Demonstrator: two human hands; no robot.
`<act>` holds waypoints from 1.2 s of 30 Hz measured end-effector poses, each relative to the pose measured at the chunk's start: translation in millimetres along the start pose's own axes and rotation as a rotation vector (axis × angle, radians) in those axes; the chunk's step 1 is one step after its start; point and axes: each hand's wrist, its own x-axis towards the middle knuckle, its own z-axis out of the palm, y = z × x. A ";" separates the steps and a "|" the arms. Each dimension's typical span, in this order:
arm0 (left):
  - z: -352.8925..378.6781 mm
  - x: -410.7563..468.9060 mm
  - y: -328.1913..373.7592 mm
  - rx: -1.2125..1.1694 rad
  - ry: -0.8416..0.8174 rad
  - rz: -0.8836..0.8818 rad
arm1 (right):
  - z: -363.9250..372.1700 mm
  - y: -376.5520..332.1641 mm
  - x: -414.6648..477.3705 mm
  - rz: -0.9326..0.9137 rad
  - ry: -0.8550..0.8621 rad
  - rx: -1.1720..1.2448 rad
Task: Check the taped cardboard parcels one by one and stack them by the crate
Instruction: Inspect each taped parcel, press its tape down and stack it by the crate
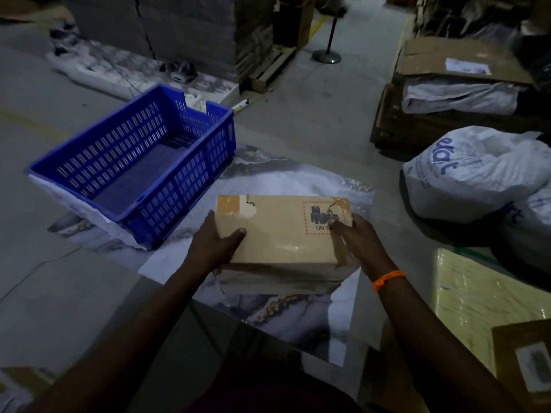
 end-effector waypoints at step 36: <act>62.0 24.4 -26.2 0.571 -0.068 0.391 | 105.0 31.7 6.4 -0.556 -0.026 -0.777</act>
